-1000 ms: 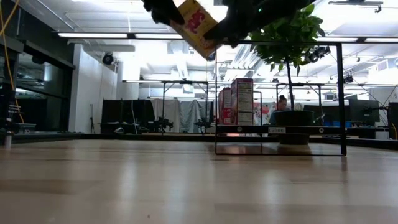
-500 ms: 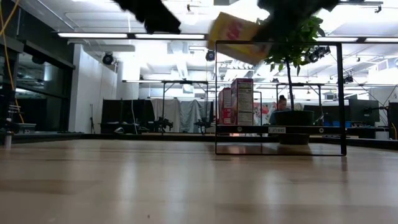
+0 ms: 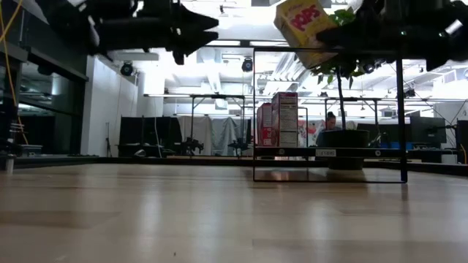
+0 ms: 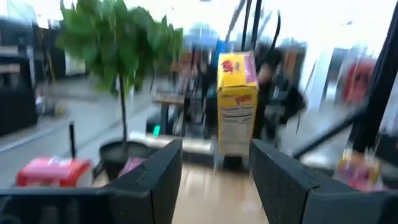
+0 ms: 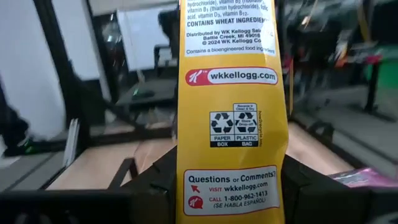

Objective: Stack cereal on shelf
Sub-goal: Put the top yellow cereal box on the shelf

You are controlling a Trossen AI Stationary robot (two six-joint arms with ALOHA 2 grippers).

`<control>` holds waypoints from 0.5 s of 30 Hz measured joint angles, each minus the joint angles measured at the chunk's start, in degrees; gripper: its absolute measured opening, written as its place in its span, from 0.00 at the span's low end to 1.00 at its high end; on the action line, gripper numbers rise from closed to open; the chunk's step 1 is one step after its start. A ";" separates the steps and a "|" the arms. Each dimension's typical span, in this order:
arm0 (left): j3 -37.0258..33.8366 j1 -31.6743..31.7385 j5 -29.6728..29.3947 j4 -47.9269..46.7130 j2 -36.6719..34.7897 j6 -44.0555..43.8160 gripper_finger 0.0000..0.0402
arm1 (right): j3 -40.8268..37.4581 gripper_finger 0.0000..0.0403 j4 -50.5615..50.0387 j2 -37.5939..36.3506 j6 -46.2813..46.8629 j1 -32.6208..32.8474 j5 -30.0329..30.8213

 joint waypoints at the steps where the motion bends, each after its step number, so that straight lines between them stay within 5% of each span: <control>1: -0.41 -0.13 0.00 3.38 1.87 -1.20 0.44 | -0.85 0.34 2.45 0.62 0.01 0.24 0.93; 15: 15.50 -1.85 1.35 8.76 22.97 0.00 0.49 | 5.09 0.34 5.31 10.59 -6.27 3.14 7.59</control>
